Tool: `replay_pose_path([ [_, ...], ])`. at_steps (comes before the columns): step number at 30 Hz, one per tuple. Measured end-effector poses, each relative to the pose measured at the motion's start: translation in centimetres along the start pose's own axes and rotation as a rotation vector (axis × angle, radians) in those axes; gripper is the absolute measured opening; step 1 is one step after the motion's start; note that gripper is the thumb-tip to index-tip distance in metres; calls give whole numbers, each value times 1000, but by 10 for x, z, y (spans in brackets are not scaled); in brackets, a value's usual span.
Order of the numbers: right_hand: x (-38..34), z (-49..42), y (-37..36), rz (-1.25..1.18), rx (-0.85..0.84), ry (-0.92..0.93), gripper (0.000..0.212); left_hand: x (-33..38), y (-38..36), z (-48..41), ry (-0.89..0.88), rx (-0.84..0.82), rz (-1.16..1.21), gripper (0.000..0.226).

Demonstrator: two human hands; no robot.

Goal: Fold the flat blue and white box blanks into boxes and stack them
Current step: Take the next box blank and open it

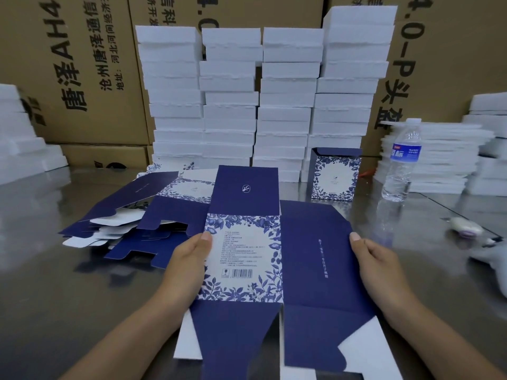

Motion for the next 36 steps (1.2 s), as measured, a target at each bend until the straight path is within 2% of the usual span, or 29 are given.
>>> replay_pose_path([
  [4,0,0,-10,44,-73,14,51,-1,2,0,16,13,78,32],
  [10,0,-2,-1,41,-16,10,48,-5,-7,2,46,-34,134,29],
  [16,3,-4,6,-6,53,-7,51,-3,-10,2,11,-31,0,35],
  [22,1,0,-5,-38,-33,1,52,-4,1,-1,8,38,-18,36],
  [26,-4,3,-15,38,-119,45,52,-8,6,-2,37,84,24,37],
  [32,3,-2,-4,-35,-36,-4,50,-14,-3,-5,89,19,131,35],
  [36,6,-4,9,-91,56,-27,52,-10,-9,-5,33,-24,11,38],
])
Point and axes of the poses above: each hand's wrist, its own z-axis away from the middle knuckle, its own y-axis out of the back of the hand, x = y × z, the point moved 10 cm from there along -z, towards the middle knuckle, and after that the axes turned 10 degrees about -z, right-handed, at the moved point
